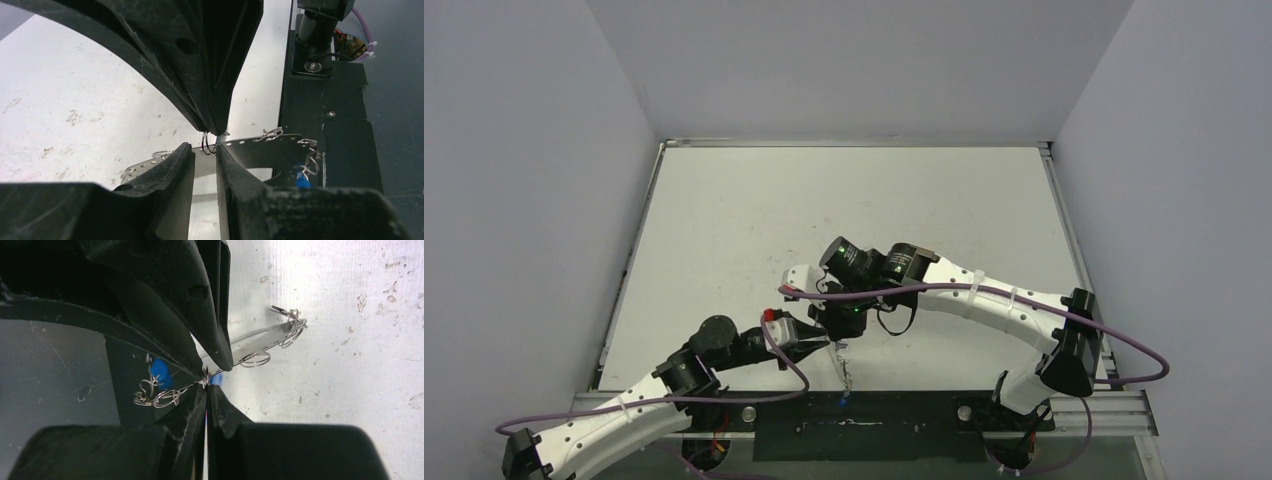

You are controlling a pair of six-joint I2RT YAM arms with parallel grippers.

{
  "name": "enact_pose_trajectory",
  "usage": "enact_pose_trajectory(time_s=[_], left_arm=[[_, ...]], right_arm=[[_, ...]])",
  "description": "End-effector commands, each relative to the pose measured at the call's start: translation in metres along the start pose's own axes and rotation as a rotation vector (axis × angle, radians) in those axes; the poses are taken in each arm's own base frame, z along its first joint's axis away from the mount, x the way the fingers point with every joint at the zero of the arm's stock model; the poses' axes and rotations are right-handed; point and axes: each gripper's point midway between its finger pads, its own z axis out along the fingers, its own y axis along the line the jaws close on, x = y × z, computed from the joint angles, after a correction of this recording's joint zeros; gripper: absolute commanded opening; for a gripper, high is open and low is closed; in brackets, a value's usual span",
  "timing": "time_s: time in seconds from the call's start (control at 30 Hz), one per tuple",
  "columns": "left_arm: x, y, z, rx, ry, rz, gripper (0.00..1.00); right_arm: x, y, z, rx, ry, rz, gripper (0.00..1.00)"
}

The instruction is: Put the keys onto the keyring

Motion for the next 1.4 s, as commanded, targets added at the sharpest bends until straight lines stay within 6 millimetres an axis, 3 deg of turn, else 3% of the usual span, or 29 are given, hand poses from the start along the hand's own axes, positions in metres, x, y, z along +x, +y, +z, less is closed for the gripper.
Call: enact_pose_trajectory(time_s=[0.0,0.13,0.33,0.47,0.73,0.87,1.13,1.37], left_arm=[[-0.037,-0.003,0.004,0.025,-0.131,0.021,0.21],[-0.039,-0.003,0.005,0.026,-0.154,0.015,0.19],[-0.031,-0.007,0.005,0.044,-0.127,0.01,0.01],[-0.025,-0.006,0.003,0.038,-0.121,0.01,0.0],[-0.033,-0.004,-0.003,0.006,-0.203,0.008,0.0],[-0.041,-0.005,-0.007,-0.004,-0.285,0.0,0.0],[-0.058,-0.008,-0.015,0.001,-0.404,0.025,0.0],[-0.065,-0.012,-0.017,0.022,-0.438,0.03,0.0]], right_arm=[[-0.019,-0.003,-0.006,0.027,-0.047,-0.008,0.0],[-0.02,-0.003,-0.005,0.024,-0.049,-0.007,0.0],[-0.022,-0.003,-0.005,0.022,-0.057,-0.008,0.0],[-0.022,-0.009,-0.006,0.056,-0.068,-0.008,0.0],[-0.032,-0.021,-0.029,0.03,-0.286,-0.017,0.4],[-0.034,-0.017,-0.042,-0.018,-0.438,-0.077,0.51],[-0.026,-0.005,-0.038,-0.076,-0.538,-0.201,0.51],[-0.025,-0.005,-0.024,-0.119,-0.538,-0.2,0.36]])
